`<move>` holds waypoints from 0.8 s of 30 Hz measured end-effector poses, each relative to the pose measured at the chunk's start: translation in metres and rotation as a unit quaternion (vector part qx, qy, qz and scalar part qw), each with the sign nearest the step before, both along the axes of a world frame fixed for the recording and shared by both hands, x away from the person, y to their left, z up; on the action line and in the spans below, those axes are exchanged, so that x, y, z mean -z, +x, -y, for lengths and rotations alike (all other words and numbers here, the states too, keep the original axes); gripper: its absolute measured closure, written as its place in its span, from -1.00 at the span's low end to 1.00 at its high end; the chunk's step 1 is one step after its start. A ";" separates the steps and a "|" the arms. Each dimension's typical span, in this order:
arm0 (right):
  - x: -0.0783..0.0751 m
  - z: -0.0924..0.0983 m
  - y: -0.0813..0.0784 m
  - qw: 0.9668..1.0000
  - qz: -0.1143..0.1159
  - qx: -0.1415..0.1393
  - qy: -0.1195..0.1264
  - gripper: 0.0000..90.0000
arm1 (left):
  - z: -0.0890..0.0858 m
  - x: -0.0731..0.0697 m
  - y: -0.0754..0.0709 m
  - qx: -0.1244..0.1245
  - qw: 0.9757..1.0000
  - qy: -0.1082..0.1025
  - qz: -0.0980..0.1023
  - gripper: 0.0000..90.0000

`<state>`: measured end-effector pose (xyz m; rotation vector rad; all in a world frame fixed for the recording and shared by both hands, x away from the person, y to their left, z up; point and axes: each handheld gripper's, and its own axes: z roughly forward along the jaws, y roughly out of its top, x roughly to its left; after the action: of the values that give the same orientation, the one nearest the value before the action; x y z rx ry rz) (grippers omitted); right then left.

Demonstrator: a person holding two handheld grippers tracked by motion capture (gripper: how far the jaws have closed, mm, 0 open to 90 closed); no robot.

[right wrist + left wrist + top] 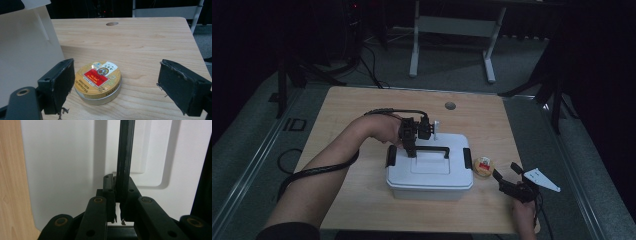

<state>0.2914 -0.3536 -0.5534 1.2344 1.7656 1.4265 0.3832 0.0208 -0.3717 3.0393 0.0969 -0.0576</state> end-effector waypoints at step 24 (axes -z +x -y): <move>0.000 0.000 0.000 1.000 0.000 -0.001 0.002 -0.69 | 0.006 -0.009 0.001 0.006 1.000 0.017 0.001 0.85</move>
<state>0.2914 -0.3538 -0.5535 1.2352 1.7650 1.4313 0.3843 0.0151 -0.3627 3.0736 0.0789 -0.0547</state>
